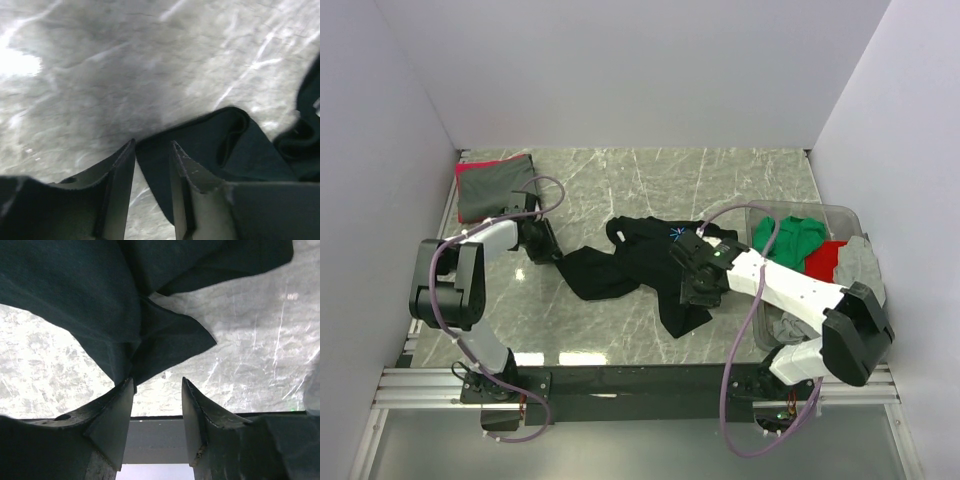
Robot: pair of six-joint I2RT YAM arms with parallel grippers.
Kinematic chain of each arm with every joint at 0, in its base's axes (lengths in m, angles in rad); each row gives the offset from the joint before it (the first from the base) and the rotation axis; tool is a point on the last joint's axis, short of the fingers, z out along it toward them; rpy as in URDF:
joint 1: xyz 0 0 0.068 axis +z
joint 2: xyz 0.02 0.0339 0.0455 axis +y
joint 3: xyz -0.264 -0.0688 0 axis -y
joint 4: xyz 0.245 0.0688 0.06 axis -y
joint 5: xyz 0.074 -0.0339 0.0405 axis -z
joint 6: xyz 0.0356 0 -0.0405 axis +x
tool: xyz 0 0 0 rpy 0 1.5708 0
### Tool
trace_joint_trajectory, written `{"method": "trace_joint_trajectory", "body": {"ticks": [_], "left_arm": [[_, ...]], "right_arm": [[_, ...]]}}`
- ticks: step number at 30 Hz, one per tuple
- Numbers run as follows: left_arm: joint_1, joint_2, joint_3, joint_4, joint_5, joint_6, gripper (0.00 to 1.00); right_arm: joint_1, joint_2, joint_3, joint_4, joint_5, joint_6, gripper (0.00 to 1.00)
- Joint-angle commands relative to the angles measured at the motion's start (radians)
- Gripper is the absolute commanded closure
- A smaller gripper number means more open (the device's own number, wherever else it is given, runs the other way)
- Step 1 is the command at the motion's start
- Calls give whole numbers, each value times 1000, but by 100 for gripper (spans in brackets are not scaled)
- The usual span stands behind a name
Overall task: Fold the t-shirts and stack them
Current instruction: Flatten the tshirt out
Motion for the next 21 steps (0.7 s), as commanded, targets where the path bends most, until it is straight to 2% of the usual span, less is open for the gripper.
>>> {"method": "trace_joint_trajectory", "body": {"ticks": [1,6,9,10,21], "left_arm": [[-13,41,-30,32,84,24,64],[-18,64,-33,13,82,41,75],[-18,70,-36,1,73,48,89],[-18,70,-38,0,73,50,98],[-1,-77,19,-51,-46,19,100]], "right_arm": [[-7,-63,-27,-10,31,45,49],[-26,-112,-87,10,13,65,48],[-30,-127,-110,19,8,70,48],[-32,-129,-113,21,2,70,48],[-32,-199,-139,74,-22,38,48]]}}
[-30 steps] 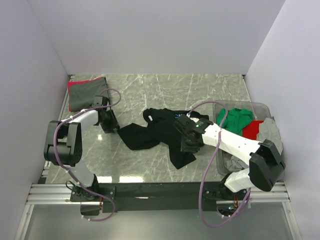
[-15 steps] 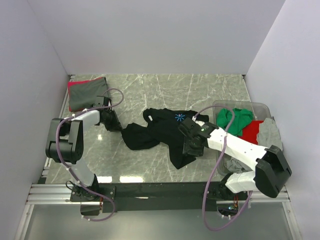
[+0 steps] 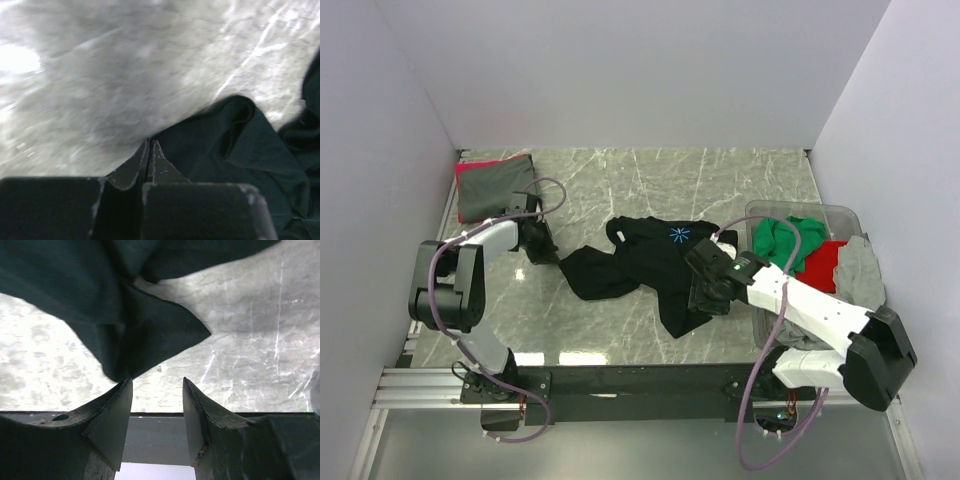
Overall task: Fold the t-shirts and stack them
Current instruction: Flatten the tshirt out
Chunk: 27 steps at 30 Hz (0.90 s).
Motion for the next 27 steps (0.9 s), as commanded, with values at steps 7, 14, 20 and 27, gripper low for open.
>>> {"method": "trace_joint_trajectory", "body": {"ticks": [7,14,20,27], "left_arm": [[44,-115,49,-65,-84,10,100],[58,-129,35,-61,-78,13,100],[72,-132,41,-71,-79,25,100],[81,-141,27,-62,-76,24,100]], "right_arm": [[-10,52,-84,46,6,34,48],[-16,88,-94,77,37,32,49],[-34,154,-85,120,55,-1,51],[-53,196,-68,123,78,-24,54]]}}
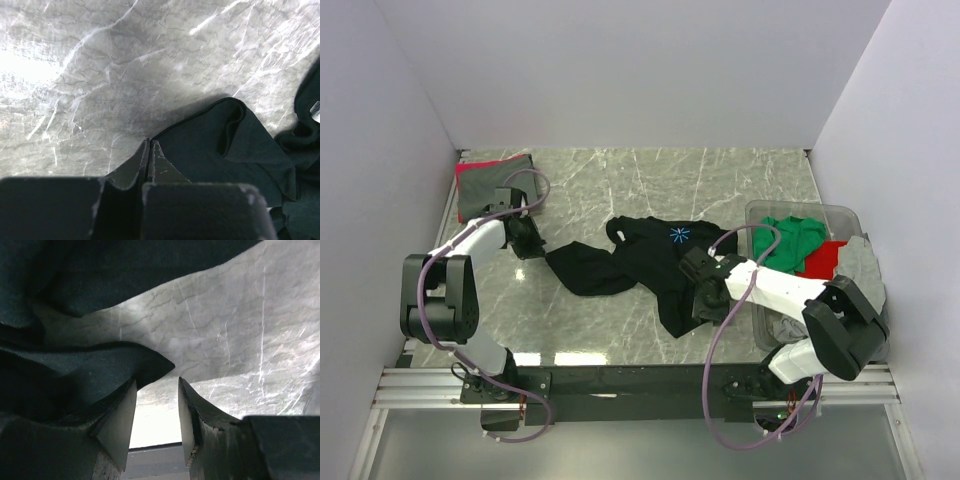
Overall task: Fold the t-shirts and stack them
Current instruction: Flatten the tshirt out
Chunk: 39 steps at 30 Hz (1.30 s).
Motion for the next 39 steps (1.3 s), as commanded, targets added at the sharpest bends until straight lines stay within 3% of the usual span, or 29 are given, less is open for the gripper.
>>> {"method": "trace_joint_trajectory", "body": {"ticks": [1,13,39], "left_arm": [[7,-44,5,6,-6,18,100],[8,-36,5,9,1,16,100],[8,-22,12,9,3,18,100]], "right_arm": [[-19,6,20,20,47,-16,55],[-80,-12,-44,159,-28,-92,55],[-146,-29,-78,178,-127,-167,56]]}}
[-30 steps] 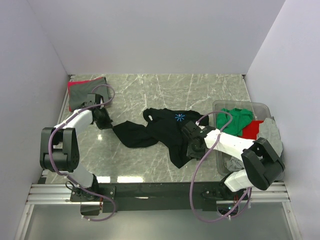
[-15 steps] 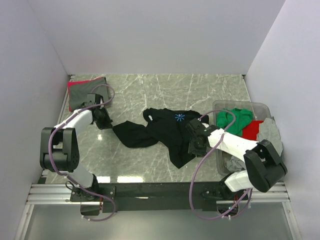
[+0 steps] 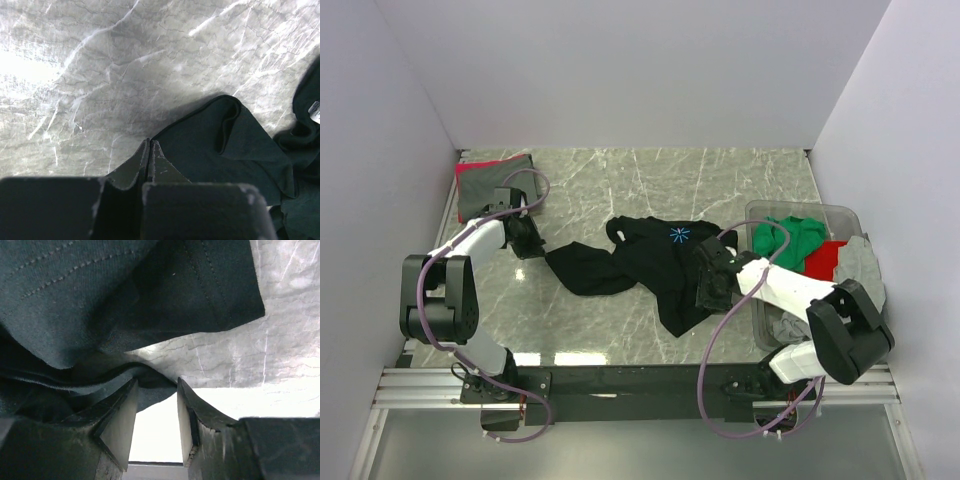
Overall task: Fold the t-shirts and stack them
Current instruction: Flatten the tshirt out
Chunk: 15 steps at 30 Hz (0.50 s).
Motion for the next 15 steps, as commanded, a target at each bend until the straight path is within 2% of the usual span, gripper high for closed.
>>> {"method": "trace_joint_trajectory", "body": {"ticks": [1,5,7,8,9,11,15], "left_arm": [[3,-16,12,8,2,16,100],[5,-12,20,14,2,12,100],[5,-16,32,19,-6,12,100],[5,-17,39,18,-10,12,100],[5,-19,62,13,-21,13,100],[6,-19,99,2,-65,18,100],[25,-28,275,-27,-131,10,100]], "right_arm": [[-8,1,-51,26,-36,5,57],[-7,26,-66,50,-70,10,62],[-8,34,-51,45,-90,1,76],[-7,31,-43,33,-95,-1,90],[-7,24,-22,22,-93,-4,100],[-13,6,16,-18,-84,-18,100],[-77,-83,230,-206,-55,-59,100]]}}
